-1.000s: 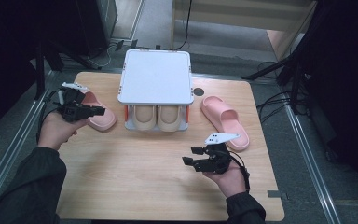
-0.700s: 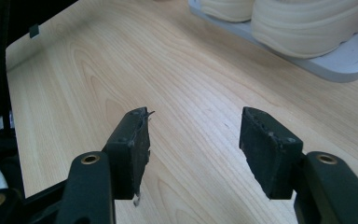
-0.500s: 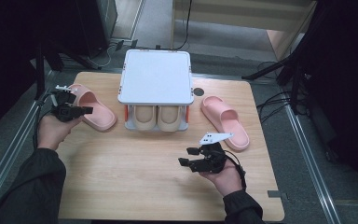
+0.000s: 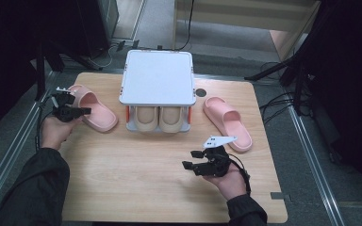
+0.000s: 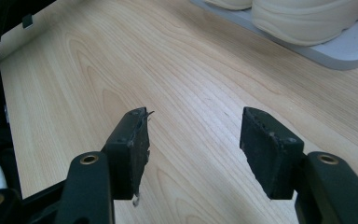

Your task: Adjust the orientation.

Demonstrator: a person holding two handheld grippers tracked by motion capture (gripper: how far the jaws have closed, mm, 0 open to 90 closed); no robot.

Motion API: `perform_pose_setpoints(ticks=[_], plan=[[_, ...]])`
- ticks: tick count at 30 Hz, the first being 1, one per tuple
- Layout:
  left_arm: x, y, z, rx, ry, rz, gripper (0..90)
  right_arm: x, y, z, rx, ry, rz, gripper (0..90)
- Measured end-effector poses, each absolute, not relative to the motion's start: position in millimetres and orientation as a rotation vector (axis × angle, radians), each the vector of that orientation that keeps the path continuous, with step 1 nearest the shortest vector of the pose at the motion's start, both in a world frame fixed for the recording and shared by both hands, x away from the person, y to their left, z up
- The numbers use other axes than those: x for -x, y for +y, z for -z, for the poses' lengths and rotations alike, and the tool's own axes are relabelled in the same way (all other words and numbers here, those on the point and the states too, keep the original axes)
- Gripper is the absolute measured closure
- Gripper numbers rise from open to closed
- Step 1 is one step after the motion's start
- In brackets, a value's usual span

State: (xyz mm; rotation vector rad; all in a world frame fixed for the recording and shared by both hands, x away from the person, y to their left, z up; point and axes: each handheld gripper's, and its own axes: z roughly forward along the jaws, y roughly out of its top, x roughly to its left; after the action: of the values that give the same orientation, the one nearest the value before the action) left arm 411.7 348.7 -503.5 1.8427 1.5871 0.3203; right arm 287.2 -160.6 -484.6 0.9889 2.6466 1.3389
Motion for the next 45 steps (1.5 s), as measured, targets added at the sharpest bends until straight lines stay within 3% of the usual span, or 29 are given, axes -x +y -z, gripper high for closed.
perform_pose_setpoints(ticks=[27,34,39,45], plan=[[-393,384,507,-1.788,1.673,-0.281,88.0,-292,-162,485,-0.979,2.660,-1.296,42.4],[-383,387,490,-1.736,1.652,-0.304,71.7,-294,-157,486,-0.961,2.683,-1.287,42.2],[-384,395,492,-1.717,1.702,-0.326,54.4,-295,-155,486,-0.950,2.690,-1.279,42.2],[-393,399,499,-1.708,1.731,-0.314,47.1,-293,-159,487,-0.968,2.682,-1.272,42.1]])
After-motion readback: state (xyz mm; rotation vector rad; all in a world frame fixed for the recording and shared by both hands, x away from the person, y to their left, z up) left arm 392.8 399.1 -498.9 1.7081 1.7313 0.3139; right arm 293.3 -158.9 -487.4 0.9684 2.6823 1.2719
